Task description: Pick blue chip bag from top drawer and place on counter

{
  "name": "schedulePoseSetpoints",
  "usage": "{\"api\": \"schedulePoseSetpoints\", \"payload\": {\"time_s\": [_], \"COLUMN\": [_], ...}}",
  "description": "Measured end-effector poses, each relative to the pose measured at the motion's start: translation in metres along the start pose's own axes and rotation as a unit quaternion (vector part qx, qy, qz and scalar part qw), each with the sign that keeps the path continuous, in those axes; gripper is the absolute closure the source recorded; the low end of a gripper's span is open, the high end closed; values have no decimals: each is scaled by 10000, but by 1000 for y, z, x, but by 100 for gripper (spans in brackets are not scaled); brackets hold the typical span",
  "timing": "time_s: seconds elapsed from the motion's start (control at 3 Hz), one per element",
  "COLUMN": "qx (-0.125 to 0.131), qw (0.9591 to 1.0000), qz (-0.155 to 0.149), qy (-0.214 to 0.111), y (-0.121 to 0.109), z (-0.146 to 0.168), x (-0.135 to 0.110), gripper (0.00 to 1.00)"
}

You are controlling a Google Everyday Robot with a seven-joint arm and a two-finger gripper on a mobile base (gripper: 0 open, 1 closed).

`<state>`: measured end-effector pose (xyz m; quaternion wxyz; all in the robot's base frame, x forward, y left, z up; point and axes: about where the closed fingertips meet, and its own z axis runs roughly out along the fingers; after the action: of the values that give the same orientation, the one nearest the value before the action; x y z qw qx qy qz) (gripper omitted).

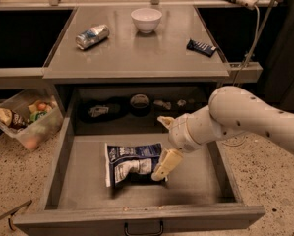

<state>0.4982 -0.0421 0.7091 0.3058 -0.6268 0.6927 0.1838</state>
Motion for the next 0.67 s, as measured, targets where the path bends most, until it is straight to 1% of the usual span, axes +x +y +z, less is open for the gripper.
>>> {"api": "schedulePoseSetpoints", "payload": {"time_s": [0.33, 0.67], "qx": [-312, -313], "qw": [9989, 9989], "qz": [1, 2], "qy": [-354, -355], "y": [11, 11], "z": [53, 53], "x": [-8, -8], "gripper": [0, 0]}}
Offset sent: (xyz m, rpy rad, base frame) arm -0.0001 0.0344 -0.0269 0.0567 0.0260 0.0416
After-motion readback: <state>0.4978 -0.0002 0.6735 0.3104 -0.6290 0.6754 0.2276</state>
